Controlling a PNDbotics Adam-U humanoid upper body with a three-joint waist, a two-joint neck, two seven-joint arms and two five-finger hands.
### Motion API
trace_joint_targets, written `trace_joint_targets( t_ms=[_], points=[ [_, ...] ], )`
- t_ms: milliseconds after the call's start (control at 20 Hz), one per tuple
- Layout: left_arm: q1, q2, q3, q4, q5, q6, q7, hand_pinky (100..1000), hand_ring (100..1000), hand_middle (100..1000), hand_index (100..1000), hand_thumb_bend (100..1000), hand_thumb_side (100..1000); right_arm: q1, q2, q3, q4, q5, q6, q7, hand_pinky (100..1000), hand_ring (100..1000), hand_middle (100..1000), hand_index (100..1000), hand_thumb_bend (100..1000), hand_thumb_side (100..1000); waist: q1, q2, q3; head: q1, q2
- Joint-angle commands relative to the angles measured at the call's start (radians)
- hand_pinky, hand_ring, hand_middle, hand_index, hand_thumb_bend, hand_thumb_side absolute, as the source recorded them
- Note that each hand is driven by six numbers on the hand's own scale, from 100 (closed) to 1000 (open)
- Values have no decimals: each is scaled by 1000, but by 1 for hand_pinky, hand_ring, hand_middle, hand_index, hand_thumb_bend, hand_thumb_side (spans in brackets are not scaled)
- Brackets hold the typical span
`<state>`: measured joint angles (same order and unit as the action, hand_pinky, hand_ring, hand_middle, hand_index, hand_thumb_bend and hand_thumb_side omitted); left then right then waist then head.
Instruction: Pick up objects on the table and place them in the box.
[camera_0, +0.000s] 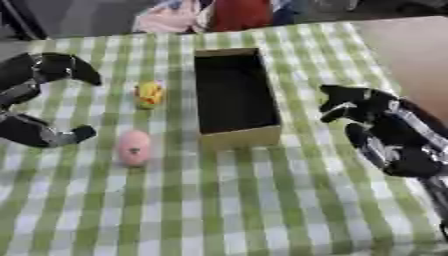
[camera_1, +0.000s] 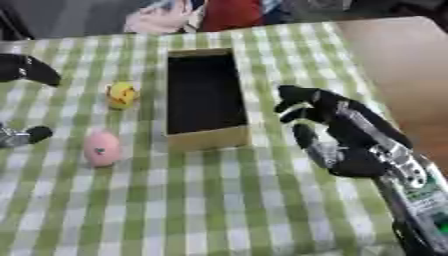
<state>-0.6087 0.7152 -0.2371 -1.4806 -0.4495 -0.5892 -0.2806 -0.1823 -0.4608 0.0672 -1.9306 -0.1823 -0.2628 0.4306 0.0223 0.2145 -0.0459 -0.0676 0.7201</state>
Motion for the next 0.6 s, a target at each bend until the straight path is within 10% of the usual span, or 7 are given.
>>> trace_joint_targets(
  t_ms=[50,600],
  points=[
    [-22,13,1,3,-10,-10,-6,720,723,724,796,443,510,-14,-34,-18,-43,-25,-1,-13,740,1000,715,872,100,395,-2,-20,-5,3,-10],
    [-44,-32,-32,53,-63,-48,-42,718,712,695,774,446,492,-24,-44,-30,-69,-56,0,-27,741,1000,717,873,100,371,-4,-24,-16,8,-11]
  ],
)
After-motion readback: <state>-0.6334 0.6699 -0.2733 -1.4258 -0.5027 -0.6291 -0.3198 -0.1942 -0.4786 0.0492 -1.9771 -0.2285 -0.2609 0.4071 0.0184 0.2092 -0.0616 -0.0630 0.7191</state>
